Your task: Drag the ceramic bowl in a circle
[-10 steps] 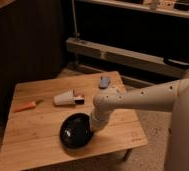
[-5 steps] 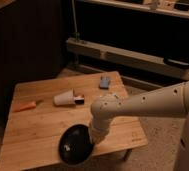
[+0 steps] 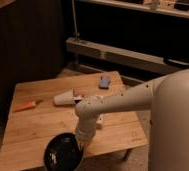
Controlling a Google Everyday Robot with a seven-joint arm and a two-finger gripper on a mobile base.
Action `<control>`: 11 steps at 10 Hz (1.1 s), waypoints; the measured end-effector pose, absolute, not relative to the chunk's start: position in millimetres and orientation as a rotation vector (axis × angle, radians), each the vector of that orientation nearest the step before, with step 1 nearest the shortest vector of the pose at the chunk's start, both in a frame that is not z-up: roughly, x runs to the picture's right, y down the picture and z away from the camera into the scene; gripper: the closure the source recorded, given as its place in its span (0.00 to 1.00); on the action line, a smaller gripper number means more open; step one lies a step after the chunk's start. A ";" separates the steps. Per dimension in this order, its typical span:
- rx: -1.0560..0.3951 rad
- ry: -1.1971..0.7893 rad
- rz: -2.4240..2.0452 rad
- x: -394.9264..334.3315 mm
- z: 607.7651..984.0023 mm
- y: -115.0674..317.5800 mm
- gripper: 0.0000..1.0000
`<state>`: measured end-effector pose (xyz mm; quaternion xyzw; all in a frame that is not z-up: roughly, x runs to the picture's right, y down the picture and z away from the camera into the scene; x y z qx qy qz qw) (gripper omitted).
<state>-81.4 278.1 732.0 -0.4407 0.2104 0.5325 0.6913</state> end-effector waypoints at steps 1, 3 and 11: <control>-0.993 0.449 1.166 -97.6 737.4 271.3 1.00; -1.020 0.385 1.112 -135.3 752.8 250.9 1.00; -0.947 0.187 1.352 -98.3 798.4 163.6 1.00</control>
